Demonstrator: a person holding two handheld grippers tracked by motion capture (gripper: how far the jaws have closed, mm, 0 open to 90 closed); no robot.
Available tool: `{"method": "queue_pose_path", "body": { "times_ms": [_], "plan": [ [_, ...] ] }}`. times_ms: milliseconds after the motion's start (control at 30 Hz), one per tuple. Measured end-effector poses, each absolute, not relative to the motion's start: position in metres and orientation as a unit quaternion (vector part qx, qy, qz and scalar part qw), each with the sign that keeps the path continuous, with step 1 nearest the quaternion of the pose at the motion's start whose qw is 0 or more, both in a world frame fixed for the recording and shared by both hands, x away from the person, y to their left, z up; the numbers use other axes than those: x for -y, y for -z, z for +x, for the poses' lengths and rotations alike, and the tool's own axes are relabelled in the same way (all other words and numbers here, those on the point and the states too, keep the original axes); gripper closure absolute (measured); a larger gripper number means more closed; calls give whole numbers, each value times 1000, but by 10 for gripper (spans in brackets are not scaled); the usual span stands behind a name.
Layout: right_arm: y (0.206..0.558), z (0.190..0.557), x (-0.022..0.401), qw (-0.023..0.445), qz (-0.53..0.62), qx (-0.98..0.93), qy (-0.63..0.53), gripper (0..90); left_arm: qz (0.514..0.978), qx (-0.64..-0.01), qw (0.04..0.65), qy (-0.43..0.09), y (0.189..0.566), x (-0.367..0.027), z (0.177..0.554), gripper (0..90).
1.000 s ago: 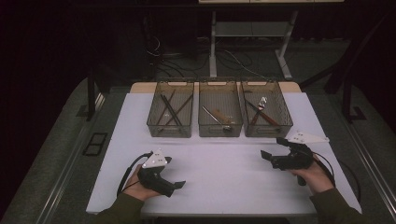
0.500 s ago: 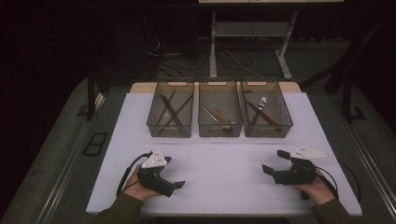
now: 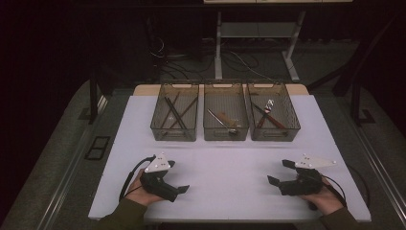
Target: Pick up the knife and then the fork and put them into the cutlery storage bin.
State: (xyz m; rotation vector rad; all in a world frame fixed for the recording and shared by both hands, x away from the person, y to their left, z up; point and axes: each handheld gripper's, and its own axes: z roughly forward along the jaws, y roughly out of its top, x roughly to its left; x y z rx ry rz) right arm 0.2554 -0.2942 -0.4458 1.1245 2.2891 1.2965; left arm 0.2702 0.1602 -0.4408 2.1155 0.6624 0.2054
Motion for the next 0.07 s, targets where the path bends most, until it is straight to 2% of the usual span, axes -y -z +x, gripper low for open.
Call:
{"method": "queue_pose_path", "body": {
  "times_ms": [67],
  "plan": [
    [446,255,294,140,388,-793,-449,128,852,-267,442,-83,441,-160,270,0]
  ]
}}
